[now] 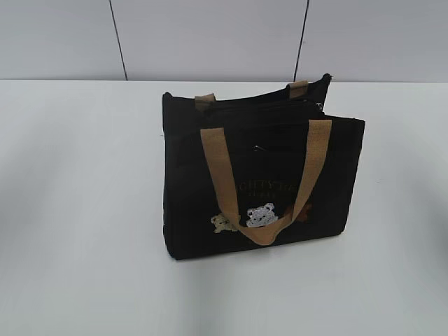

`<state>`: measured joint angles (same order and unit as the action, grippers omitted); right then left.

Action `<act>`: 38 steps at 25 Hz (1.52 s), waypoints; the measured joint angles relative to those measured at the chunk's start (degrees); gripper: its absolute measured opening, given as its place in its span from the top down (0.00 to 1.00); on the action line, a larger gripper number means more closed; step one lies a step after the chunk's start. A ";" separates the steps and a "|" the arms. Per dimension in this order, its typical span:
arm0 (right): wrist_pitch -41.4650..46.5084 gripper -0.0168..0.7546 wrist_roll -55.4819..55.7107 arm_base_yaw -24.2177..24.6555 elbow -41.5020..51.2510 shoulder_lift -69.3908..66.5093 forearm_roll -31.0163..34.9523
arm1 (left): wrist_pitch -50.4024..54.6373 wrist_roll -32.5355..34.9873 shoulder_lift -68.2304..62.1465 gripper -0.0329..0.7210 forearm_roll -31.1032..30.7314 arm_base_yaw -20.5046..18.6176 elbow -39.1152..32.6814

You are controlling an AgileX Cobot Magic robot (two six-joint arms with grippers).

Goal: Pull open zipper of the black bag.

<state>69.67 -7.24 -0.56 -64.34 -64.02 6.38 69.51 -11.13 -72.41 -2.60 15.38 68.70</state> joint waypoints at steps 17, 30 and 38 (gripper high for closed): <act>0.27 0.49 -5.11 0.00 27.05 45.44 4.65 | -4.60 1.89 57.57 0.51 -2.92 0.00 -31.66; -0.79 0.49 -11.68 0.00 35.43 64.50 8.12 | -7.93 8.64 72.83 0.52 3.36 0.00 -37.72; -6.19 0.49 -11.64 0.00 37.38 64.50 9.00 | -8.22 8.99 72.84 0.54 3.58 0.00 -37.85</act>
<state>63.47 -18.88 -0.56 -26.96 0.47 15.39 61.29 -2.14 0.43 0.98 15.38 30.85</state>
